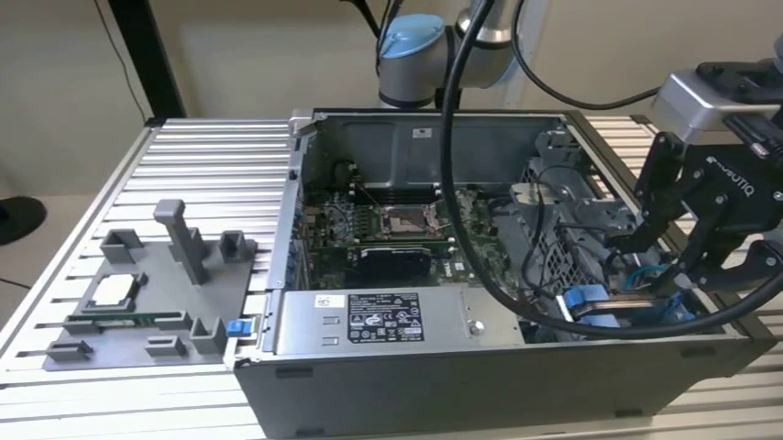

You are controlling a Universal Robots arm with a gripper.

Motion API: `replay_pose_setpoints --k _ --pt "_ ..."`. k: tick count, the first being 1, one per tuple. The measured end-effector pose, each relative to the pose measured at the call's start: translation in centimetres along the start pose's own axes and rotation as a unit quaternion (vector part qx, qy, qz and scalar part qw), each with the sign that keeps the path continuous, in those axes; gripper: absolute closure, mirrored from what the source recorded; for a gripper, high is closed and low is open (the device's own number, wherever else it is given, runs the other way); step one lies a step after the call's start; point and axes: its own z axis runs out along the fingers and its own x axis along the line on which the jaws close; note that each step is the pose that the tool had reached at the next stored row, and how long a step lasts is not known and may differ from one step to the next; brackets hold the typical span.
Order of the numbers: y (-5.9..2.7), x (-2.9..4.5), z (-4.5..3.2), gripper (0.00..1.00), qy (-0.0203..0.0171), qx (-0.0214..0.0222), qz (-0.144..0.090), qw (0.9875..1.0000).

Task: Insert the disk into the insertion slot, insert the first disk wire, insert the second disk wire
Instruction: 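Insert the disk into the insertion slot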

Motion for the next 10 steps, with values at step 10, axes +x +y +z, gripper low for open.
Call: replay_pose_setpoints --k 10 --pt "0.85 -1.17 -0.65 0.0 -0.0002 0.0022 0.001 1.0"
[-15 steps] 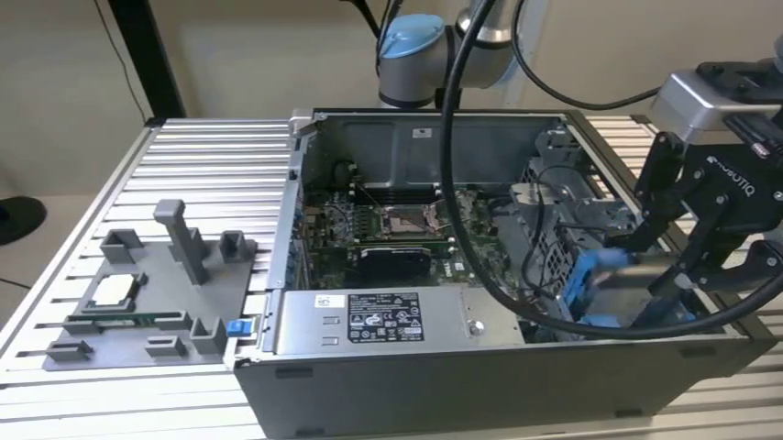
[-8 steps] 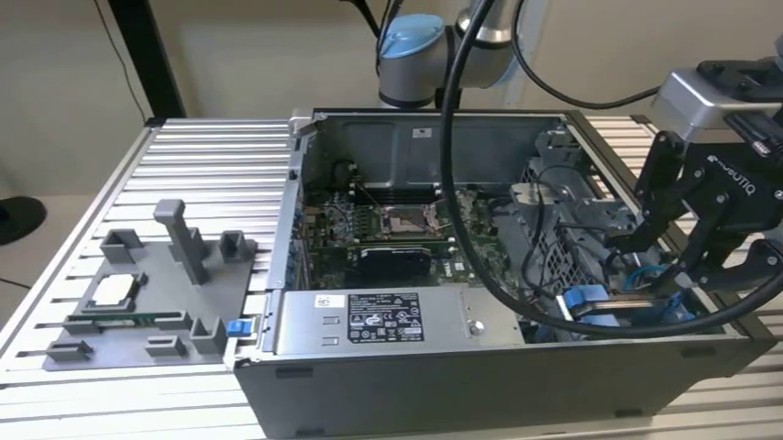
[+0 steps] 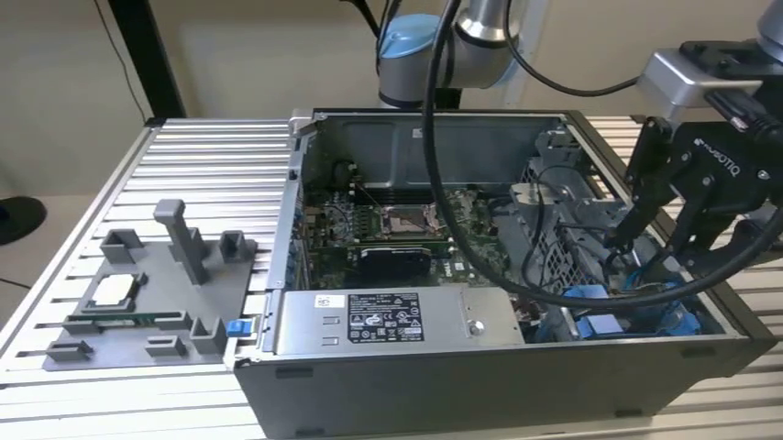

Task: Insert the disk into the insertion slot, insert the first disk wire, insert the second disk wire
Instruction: 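Insert the disk into the insertion slot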

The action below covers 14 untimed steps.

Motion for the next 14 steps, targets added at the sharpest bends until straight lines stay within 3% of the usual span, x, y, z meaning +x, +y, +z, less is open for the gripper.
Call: replay_pose_setpoints --k 6,9,11,14 --pt "0.3 -1.58 0.11 0.0 0.0001 0.0024 0.0 1.0" --pt "0.37 -2.53 0.33 0.0 0.0022 0.0095 -0.001 1.0" --pt "0.4 -2.9 0.46 0.0 0.0049 0.0172 -0.001 0.9998" --pt "0.46 -2.98 0.64 0.0 0.014 0.0227 -0.001 0.9996"
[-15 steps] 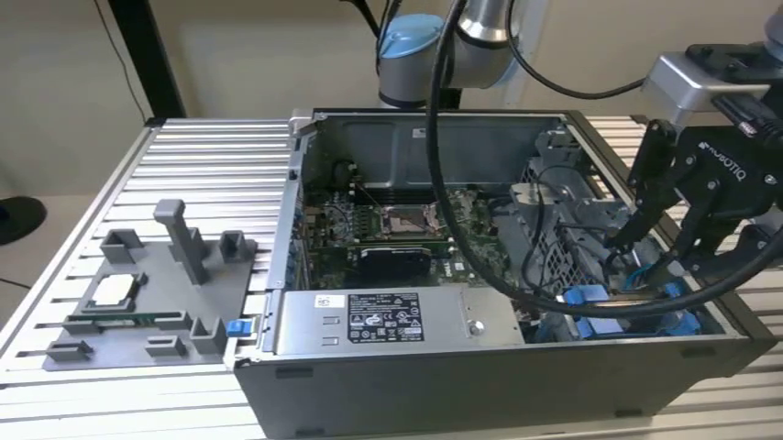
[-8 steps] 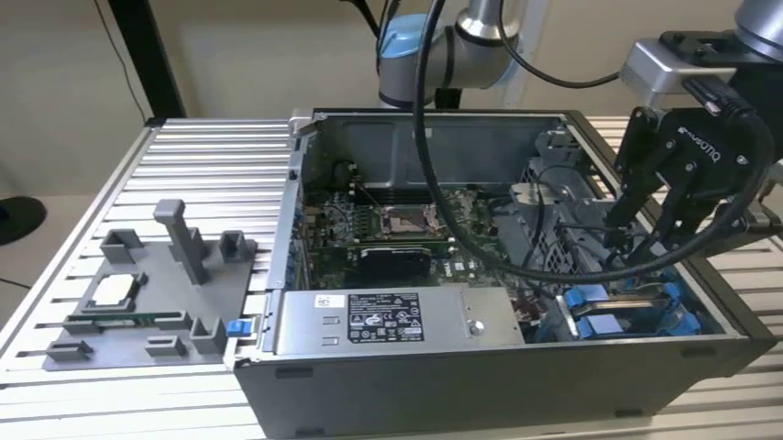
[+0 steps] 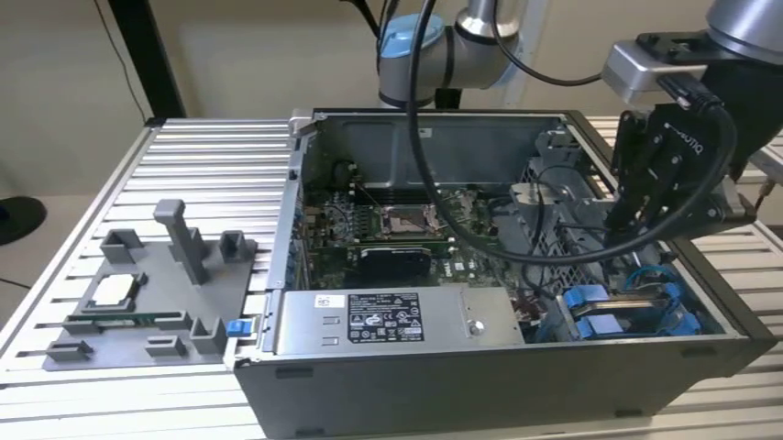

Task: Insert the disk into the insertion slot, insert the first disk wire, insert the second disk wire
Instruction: 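Insert the disk into the insertion slot, then insert the first disk wire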

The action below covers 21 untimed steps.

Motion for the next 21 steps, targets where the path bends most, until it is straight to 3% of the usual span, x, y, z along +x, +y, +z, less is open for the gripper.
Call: replay_pose_setpoints --k 2,4,10,14,21 --pt "0.16 -0.01 0.2 0.0 0.0039 0.0017 0.0 1.0" --pt "0.36 -0.15 0.38 0.0 0.0056 0.0025 0.0 1.0" --pt "0.77 -0.77 0.51 0.0 0.0057 0.0066 0.002 1.0" --pt "0.81 -0.79 0.53 0.0 0.0056 0.0087 0.002 0.9999" --pt "1.21 -0.86 0.83 0.0 0.0055 0.0201 0.001 0.9998"
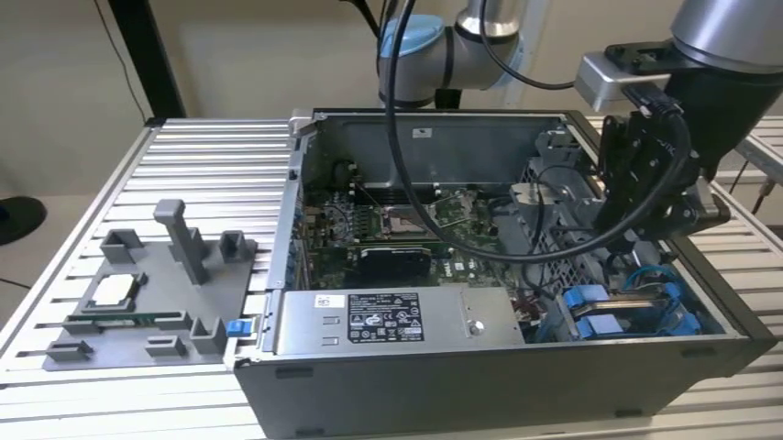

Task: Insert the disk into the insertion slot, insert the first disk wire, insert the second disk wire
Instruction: 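Insert the first disk wire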

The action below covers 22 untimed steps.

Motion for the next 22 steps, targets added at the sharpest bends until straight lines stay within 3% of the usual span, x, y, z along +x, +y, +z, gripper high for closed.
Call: replay_pose_setpoints --k 10,16,17,22 --pt "0.11 -0.05 0.16 0.0 -0.0007 0.0053 0.0 1.0" --pt "0.11 -0.05 0.28 0.0 -0.0098 0.0076 0.0 0.9999" --pt "0.11 -0.05 0.29 1.0 -0.0107 0.0079 0.0 0.9999" --pt "0.11 -0.04 0.32 1.0 -0.0112 0.0086 0.0 0.9999"
